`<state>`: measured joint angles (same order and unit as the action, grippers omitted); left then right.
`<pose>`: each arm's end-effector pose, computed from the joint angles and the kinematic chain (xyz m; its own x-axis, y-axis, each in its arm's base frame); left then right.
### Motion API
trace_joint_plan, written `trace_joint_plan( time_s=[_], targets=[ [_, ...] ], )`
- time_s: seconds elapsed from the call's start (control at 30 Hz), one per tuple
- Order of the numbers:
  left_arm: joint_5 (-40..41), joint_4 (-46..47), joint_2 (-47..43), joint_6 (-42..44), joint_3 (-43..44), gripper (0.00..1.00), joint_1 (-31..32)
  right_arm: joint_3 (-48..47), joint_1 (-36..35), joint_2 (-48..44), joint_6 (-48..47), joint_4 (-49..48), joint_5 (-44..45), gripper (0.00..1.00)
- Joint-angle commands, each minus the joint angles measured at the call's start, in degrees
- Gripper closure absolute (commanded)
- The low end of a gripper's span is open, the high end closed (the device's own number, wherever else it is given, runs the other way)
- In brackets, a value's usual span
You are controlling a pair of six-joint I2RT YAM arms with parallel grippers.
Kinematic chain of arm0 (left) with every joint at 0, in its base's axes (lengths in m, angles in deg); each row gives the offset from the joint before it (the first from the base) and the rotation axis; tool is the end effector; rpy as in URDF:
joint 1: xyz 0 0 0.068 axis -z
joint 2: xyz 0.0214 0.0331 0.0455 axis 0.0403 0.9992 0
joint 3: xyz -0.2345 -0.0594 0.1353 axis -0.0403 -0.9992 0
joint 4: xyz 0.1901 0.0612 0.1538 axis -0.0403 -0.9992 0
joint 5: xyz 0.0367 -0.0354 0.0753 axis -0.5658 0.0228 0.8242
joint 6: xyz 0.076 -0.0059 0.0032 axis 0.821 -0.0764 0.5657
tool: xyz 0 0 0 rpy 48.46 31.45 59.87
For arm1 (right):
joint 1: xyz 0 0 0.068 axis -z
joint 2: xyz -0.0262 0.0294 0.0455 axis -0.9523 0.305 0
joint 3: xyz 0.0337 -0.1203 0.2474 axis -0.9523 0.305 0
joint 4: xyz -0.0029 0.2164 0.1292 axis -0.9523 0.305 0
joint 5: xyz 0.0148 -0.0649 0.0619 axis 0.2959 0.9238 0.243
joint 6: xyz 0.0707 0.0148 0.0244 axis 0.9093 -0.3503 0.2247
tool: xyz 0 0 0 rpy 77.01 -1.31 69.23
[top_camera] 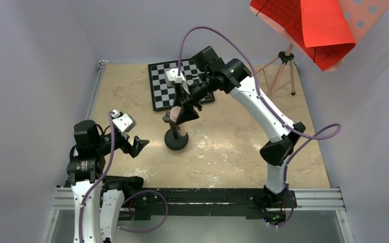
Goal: Pack up the instrument practice props
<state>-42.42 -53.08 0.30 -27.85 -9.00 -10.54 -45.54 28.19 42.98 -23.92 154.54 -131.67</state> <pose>0.1101 -0.0302 0.3154 -0.2451 0.2233 -0.9434 0.6485 0.7611 0.0116 0.2406 0.3064 0.4215 0.0516 -0.4298 -0.9014 -0.9543 -0.2871 0.0823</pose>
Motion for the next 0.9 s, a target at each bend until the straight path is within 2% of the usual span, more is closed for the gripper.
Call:
trace_joint_plan(
  time_s=[0.0,0.1,0.23,0.3,0.37,0.5,0.6,0.73,0.87],
  targets=[
    [-16.95,-5.03,2.92,14.53,2.12,0.1,-0.3,-1.13,2.82,-6.74,-14.51,7.7,-9.18,1.0],
    [-21.72,-5.68,5.51,19.16,1.56,0.11,-0.18,-0.86,5.09,-7.48,-20.69,11.41,-11.16,1.0],
    [-22.1,-5.59,9.91,25.42,2.97,0.13,2.54,-8.76,5.25,-2.96,-35.84,27.34,-7.65,1.0],
    [-21.98,-6.16,12.6,29.84,4.75,0.13,4.28,-11.64,5.26,-0.95,-40.26,32.85,-6.34,1.0],
    [-22.06,-5.17,15.57,30.99,6.34,0.13,5.63,-11.78,5.28,-0.52,-41.79,34.66,-5.95,1.0],
    [-18.47,-5.55,22.63,34.35,11.79,0.13,9.31,-7.31,5.25,-2.76,-41.31,32.28,-6.02,1.0],
    [-17.06,-4.42,27.58,34.74,15.88,0.13,9.59,-7.05,5.75,-2.68,-40.1,34.05,-7.26,1.0],
    [-15.34,-4.41,27.65,38.19,16.07,0.13,12.08,-9.98,5.75,-1.21,-40.33,38.84,-7.72,1.0],
    [-15.29,-3.53,24.3,38.25,12.68,0.12,15.6,-6.33,5.77,-3.33,-41.27,38.9,-7.97,1.0]
  ],
)
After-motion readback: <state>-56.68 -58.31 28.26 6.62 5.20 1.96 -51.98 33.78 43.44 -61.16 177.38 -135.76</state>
